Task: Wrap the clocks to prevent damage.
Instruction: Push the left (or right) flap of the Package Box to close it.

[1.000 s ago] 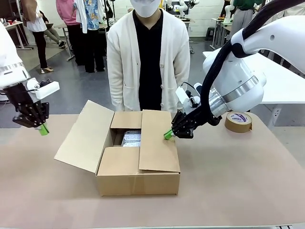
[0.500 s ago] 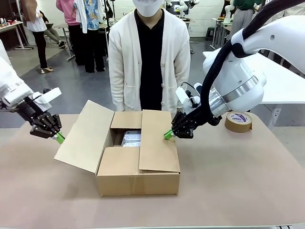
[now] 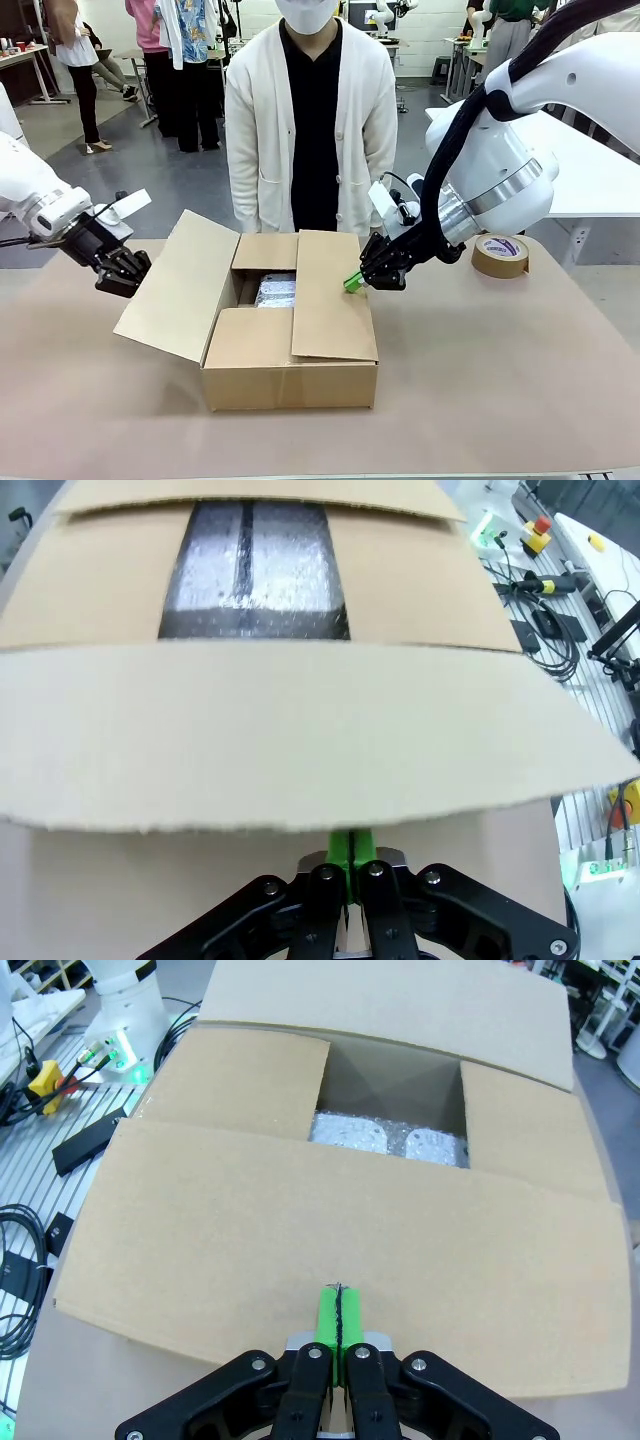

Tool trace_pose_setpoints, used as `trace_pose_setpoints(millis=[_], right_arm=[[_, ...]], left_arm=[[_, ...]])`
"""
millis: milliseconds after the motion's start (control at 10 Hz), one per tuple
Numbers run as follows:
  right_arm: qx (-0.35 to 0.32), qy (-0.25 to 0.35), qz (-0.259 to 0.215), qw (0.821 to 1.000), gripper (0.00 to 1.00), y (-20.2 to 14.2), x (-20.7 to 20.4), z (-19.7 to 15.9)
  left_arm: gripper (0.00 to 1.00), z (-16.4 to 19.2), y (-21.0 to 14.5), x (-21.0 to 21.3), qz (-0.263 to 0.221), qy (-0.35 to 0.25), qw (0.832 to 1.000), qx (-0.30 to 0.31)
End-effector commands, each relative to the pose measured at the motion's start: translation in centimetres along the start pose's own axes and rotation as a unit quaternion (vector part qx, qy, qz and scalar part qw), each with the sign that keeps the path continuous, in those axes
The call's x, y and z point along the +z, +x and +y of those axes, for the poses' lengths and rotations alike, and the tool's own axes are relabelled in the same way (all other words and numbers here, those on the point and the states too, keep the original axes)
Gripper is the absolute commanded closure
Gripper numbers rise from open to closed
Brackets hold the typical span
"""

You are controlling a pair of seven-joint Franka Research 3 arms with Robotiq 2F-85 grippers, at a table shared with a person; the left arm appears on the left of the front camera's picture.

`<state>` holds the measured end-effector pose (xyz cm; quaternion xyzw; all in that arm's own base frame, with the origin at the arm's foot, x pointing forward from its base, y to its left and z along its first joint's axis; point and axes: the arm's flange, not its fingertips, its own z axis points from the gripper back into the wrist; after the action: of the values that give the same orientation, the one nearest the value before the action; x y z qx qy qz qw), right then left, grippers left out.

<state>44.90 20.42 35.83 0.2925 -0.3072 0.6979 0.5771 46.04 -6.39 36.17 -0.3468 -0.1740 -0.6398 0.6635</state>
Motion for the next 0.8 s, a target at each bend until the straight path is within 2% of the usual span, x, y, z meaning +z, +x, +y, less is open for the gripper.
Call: trace_pose_setpoints(millis=[0,400,700], right_arm=[[-0.008,-0.001,0.007,1.000,0.99,-0.1,-0.3,0.0],[-0.008,-0.001,0.007,1.000,0.99,-0.1,-0.3,0.0],[-0.008,-0.001,0.007,1.000,0.99,-0.1,-0.3,0.0]], left_arm=[[1.00,-0.8,1.8,0.6,-0.010,0.022,0.999,-0.028],[1.00,-0.9,5.8,0.0,-0.006,0.017,0.998,-0.061],[1.00,0.9,8.2,-2.0,0.011,0.002,0.997,-0.075]])
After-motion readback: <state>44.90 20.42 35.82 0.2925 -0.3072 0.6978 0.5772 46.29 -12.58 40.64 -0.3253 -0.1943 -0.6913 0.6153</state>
